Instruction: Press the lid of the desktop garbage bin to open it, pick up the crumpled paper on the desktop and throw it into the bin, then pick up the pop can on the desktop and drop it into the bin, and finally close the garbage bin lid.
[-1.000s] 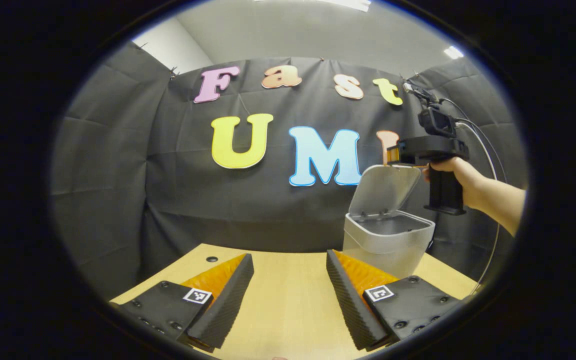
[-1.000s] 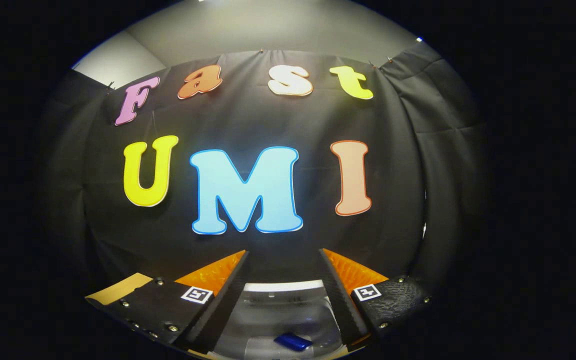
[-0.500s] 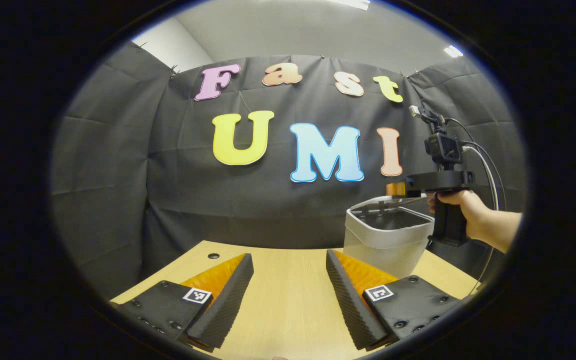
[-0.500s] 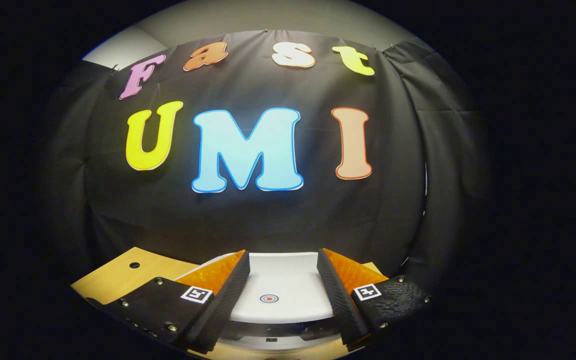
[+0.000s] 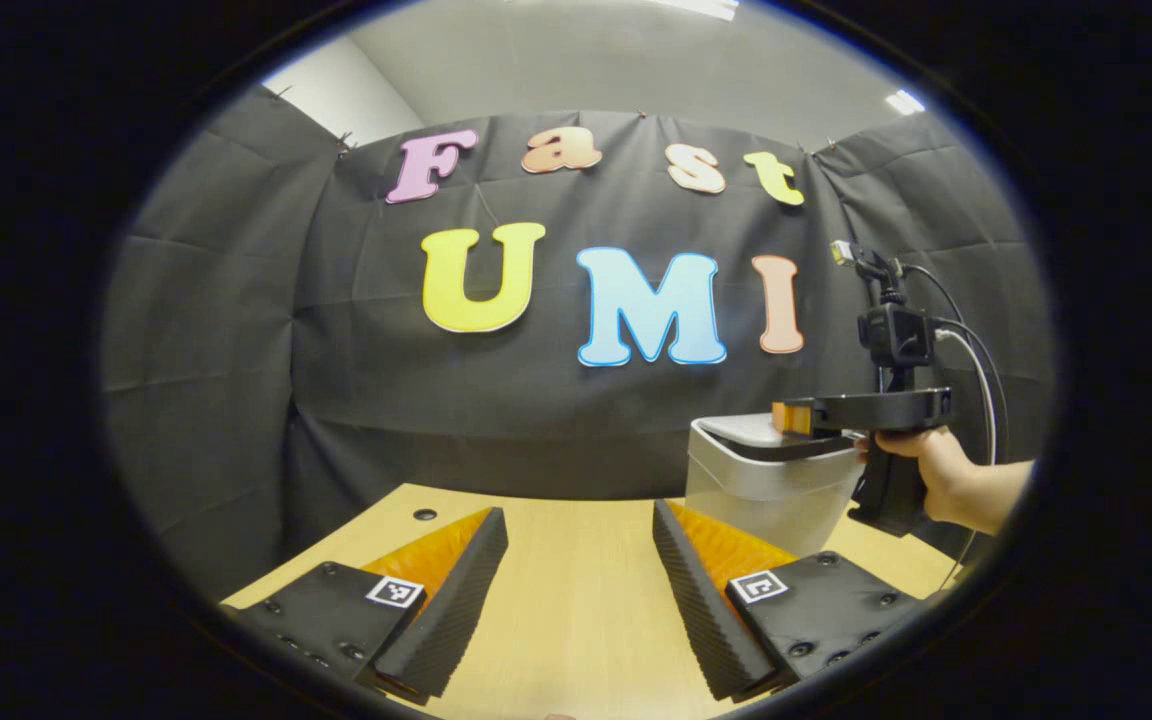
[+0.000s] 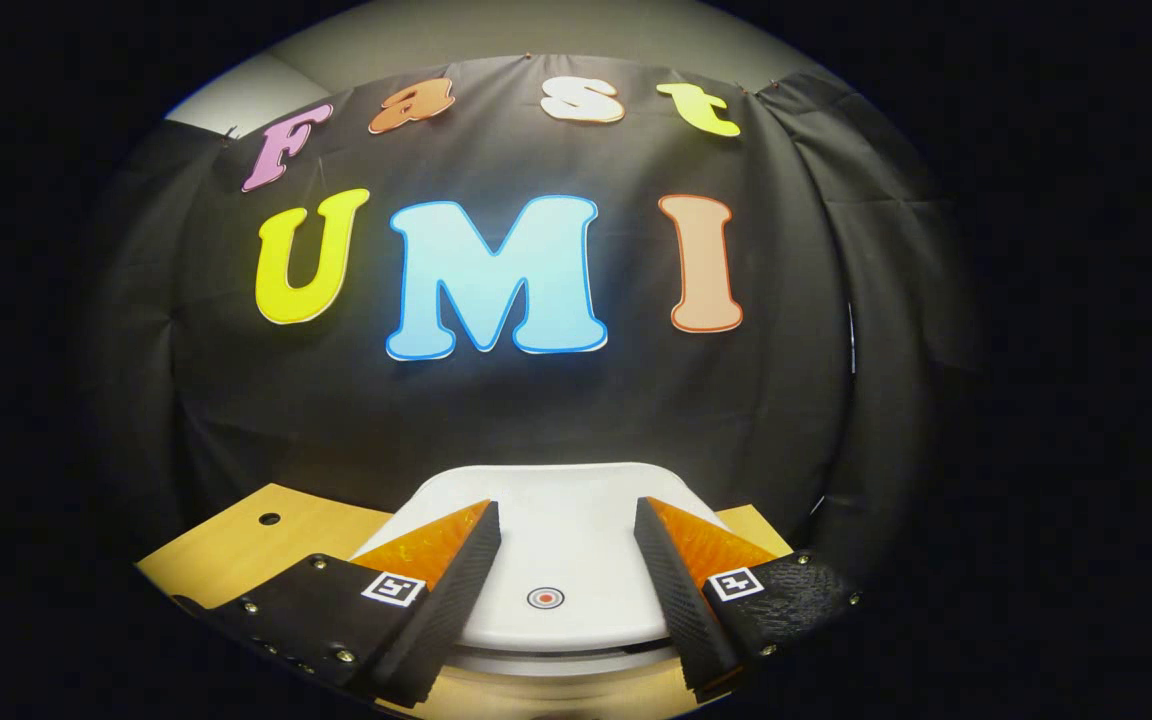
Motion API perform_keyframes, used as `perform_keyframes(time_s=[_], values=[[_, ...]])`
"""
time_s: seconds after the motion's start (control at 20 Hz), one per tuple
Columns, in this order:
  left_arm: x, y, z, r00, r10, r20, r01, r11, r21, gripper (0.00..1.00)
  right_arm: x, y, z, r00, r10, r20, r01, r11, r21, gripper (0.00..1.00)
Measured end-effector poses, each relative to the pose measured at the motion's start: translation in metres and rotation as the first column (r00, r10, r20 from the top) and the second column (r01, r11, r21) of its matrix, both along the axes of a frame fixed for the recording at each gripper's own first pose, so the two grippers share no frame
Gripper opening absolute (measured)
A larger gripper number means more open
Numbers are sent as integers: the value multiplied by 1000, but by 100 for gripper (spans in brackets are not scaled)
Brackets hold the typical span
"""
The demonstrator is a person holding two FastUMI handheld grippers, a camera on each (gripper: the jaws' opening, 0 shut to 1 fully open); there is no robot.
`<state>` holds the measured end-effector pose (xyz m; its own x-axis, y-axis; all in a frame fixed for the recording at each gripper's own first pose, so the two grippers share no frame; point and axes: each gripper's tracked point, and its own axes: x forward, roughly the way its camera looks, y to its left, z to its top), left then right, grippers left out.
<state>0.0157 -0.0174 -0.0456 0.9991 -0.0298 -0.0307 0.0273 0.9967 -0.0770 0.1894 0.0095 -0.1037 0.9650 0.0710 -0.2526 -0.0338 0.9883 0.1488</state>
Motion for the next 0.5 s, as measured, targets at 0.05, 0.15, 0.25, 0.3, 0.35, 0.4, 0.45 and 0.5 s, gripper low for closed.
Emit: perform_keyframes(time_s=[0.05,0.15,0.25,0.3,0.35,0.4,0.45,0.5], values=[[0,0,0,1000,2,0,-2,1000,-2,96,-1,1,-2,1000,1,9,-1,1000,-11,88],[0,0,0,1000,7,-1,-7,1000,-3,96,-2,1,-3,999,2,33,-1,999,-36,88],[0,1,0,1000,12,1,-12,1000,-4,96,-2,0,-4,999,-4,49,6,999,-49,88],[0,2,0,1000,14,2,-14,1000,-5,96,-3,0,-4,998,-8,55,10,999,-48,89],[0,2,-1,1000,15,1,-15,1000,-7,96,-3,0,-4,998,-10,57,13,999,-45,90],[0,3,-1,1000,16,0,-16,1000,-9,96,-3,-2,-5,998,-17,60,20,999,-44,90],[0,3,-2,1000,18,-1,-18,1000,-8,95,-2,-1,-6,998,-20,62,22,999,-33,94],[0,2,-3,1000,18,-2,-18,1000,-8,95,-3,-2,-5,998,-22,67,24,1000,-19,95]])
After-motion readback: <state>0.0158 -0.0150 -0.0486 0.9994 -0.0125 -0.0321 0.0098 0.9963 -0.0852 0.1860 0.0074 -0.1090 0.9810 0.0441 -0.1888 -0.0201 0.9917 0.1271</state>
